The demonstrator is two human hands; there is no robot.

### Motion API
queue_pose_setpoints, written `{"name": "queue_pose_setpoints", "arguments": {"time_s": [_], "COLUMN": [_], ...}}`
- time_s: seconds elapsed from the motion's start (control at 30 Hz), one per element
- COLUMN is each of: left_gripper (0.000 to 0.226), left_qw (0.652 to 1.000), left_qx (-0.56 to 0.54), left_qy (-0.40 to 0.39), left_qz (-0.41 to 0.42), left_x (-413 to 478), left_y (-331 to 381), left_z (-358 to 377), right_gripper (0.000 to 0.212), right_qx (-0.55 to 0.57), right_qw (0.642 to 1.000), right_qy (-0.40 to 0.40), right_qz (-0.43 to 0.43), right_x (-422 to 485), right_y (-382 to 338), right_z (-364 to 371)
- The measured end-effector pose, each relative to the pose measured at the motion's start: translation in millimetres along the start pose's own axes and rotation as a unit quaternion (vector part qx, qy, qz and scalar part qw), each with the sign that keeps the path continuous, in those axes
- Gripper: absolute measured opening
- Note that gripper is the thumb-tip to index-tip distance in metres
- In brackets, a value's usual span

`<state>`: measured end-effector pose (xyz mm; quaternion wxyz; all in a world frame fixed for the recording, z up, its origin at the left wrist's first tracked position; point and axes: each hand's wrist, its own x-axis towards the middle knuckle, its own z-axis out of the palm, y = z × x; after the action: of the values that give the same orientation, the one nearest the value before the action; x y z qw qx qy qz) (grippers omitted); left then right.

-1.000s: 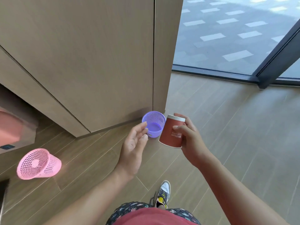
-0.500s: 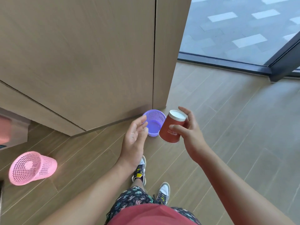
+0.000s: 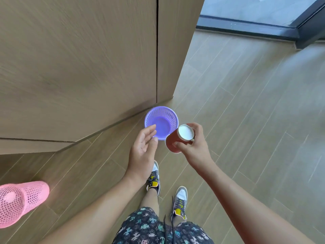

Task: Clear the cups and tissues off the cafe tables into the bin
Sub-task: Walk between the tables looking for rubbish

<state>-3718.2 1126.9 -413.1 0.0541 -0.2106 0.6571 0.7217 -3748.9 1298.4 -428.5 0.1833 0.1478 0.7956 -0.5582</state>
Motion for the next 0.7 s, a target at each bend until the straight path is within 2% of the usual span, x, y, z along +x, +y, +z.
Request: {"name": "queue_pose_setpoints", "arguments": {"time_s": [0.17,0.27,0.57,0.63,0.7], "left_gripper": [0.034,0.027,0.031,0.032,0.033], "left_qw": [0.999,0.999,0.997,0.997,0.997], "left_qx": [0.02,0.032,0.051,0.049,0.045], "left_qy": [0.016,0.017,0.035,0.037,0.039], "left_qz": [-0.024,-0.037,-0.044,-0.045,-0.046], "left_x": [44,70,112,111,109], "left_y": [-35,-56,-90,-94,-95], "left_z": [-3,-6,-18,-22,-26], "right_gripper": [0.075,0.069,0.05,0.06,0.08], "right_qx": [-0.069,-0.091,-0.121,-0.132,-0.142], "right_qw": [0.997,0.996,0.992,0.991,0.989], "right_qy": [-0.012,-0.008,0.014,0.005,-0.01], "right_qz": [0.014,0.022,0.025,0.029,0.029], "right_x": [40,67,133,149,160], "right_y": [35,57,91,99,105], "right_z": [34,49,78,85,90]}}
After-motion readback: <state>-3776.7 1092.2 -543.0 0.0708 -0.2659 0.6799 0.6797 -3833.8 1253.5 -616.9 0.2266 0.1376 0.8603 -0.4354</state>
